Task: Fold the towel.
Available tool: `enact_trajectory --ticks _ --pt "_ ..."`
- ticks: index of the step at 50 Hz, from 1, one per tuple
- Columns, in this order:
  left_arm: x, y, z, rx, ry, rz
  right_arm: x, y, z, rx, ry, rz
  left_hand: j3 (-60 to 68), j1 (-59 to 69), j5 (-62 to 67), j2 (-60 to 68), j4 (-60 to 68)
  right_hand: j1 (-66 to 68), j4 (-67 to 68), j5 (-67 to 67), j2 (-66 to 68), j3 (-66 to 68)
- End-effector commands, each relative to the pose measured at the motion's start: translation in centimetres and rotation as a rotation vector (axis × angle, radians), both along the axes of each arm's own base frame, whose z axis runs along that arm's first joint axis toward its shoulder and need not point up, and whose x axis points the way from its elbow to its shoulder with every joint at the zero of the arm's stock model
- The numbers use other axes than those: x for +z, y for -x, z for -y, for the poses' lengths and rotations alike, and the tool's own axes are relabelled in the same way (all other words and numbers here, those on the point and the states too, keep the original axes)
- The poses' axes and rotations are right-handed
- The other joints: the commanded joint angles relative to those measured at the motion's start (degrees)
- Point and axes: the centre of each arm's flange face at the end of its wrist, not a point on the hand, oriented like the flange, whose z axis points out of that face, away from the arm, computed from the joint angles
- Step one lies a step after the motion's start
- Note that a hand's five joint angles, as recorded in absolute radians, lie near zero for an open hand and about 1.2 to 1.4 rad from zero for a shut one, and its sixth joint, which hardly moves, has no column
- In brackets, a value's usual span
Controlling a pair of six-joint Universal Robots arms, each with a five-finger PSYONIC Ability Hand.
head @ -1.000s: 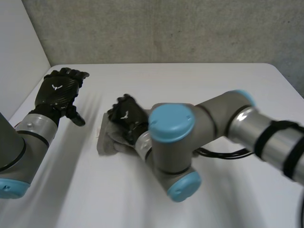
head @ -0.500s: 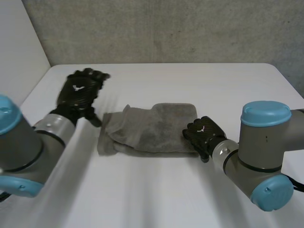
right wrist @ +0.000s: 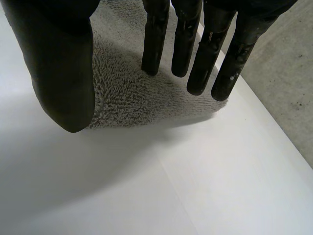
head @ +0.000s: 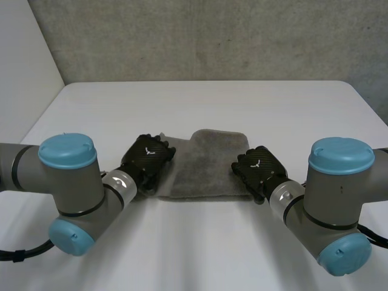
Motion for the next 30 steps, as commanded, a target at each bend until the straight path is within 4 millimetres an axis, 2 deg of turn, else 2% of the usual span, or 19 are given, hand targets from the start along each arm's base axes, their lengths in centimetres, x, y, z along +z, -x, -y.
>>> enact_trajectory --ticks 1,6,18,26,30 --pt "0.3 -0.3 -0.2 0.0 0.018 0.02 -0.3 0.0 0.0 0.0 -0.008 -0.004 7.4 7.4 -2.4 7.6 7.3 0.3 0.8 0.3 1.3 0.5" --pt "0.1 -0.4 -0.3 0.005 0.006 0.029 -0.5 0.0 0.0 0.0 -0.011 -0.006 16.2 16.2 6.4 16.4 16.1 0.7 1.2 0.7 1.6 0.9" --pt "-0.6 -1.5 0.3 0.095 -0.024 0.062 -1.9 -0.1 0.3 -0.013 -0.058 0.007 15.8 15.8 6.1 16.0 15.8 9.3 9.8 9.3 10.2 9.4" --pt "0.0 -1.2 -0.2 0.092 -0.018 0.052 -2.4 -0.3 0.6 -0.042 -0.107 0.077 15.5 15.5 5.7 15.7 15.5 11.8 12.3 11.8 12.7 12.0" --pt "0.4 -1.2 -0.6 0.096 -0.039 0.033 -2.5 -0.4 0.7 -0.05 -0.117 0.095 15.5 15.5 5.7 15.7 15.5 18.6 19.1 18.6 19.6 18.8"
